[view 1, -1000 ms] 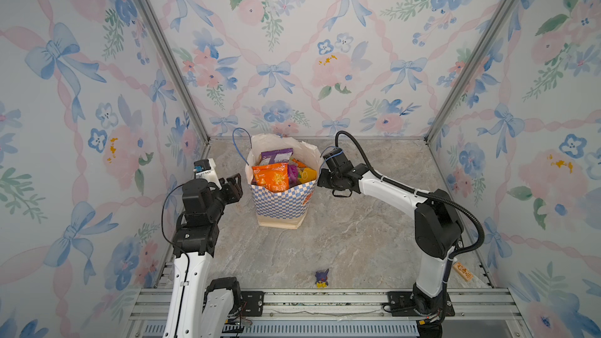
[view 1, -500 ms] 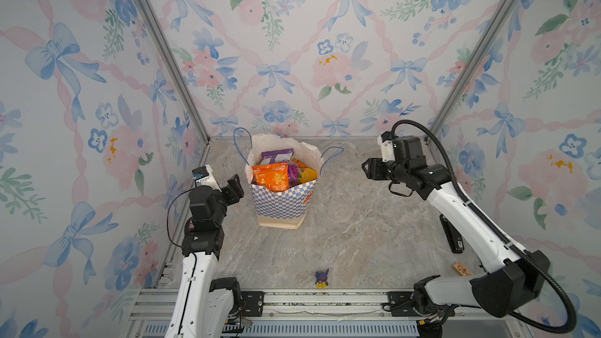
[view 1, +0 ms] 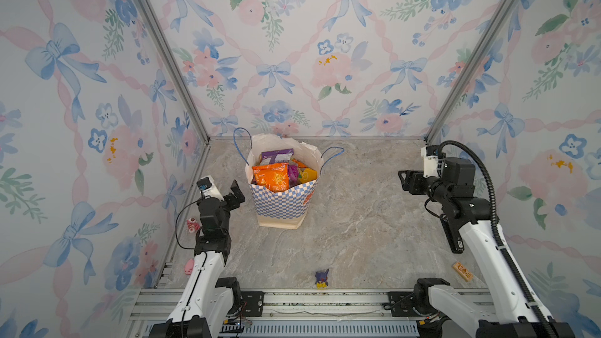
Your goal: Place the snacks into the paper bag
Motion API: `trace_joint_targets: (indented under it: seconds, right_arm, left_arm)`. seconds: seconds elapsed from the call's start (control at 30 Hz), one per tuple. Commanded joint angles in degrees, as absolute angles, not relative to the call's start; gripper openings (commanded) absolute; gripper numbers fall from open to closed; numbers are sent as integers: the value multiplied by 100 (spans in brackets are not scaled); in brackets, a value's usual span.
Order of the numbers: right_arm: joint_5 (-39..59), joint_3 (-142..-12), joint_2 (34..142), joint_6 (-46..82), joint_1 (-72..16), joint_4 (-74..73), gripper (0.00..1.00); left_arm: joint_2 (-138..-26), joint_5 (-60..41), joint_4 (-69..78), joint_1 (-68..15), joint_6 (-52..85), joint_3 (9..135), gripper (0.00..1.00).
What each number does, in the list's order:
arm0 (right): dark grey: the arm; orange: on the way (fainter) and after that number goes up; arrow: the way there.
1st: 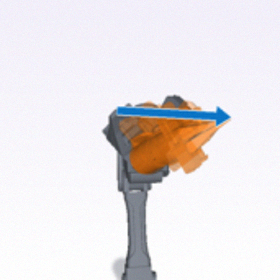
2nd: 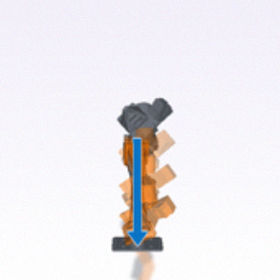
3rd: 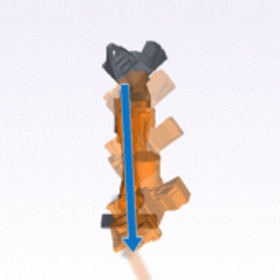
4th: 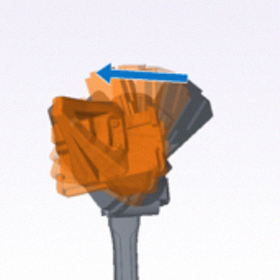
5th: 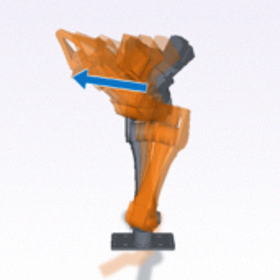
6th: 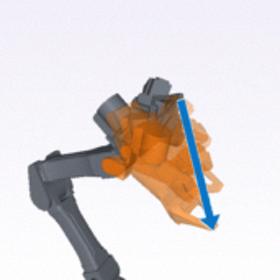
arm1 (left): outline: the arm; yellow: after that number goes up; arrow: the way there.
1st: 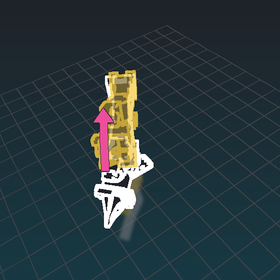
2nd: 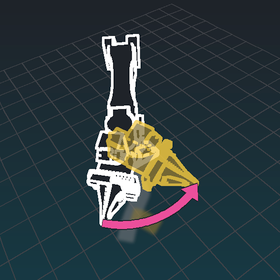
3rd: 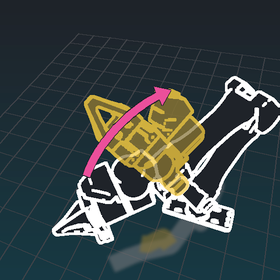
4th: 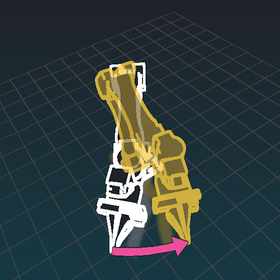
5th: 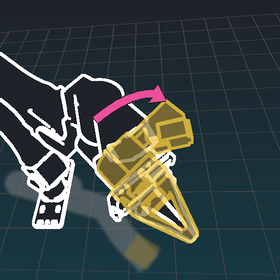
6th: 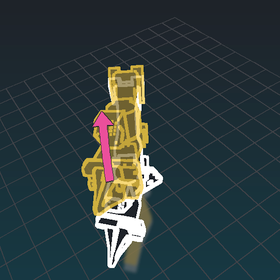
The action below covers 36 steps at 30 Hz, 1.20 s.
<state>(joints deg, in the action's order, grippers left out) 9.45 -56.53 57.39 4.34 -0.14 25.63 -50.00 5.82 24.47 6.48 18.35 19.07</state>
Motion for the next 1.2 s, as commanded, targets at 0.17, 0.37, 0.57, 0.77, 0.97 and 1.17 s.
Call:
trace_joint_targets:
  seconds: [0.17, 0.37, 0.57, 0.77, 0.97, 1.17]
  right_arm:
    - [1113, -3623, 5480, 450, 360, -527, 73]
    - [747, -2304, 6228, 378, 347, -2869, 73]
    - [497, -2250, 7520, 146, 145, -3943, 73]
    - [231, -2435, 8607, 41, -18, -4645, 74]
    - [-154, -2224, 8851, 4, -156, -5223, 74]
    - [-360, -2215, 8859, -26, -230, -5248, 75]
  left_arm:
    - [-5798, 444, 4464, 703, 1000, 1314, 98]
    - [-6166, 489, 4961, 704, 924, 1081, 98]
    - [-6502, 376, 5300, 721, 945, 932, 98]
    - [-6825, 163, 5479, 721, 989, 971, 98]
    - [-7146, 150, 5739, 712, 1035, 938, 98]
    - [-7887, 68, 6501, 704, 991, 1025, 98]
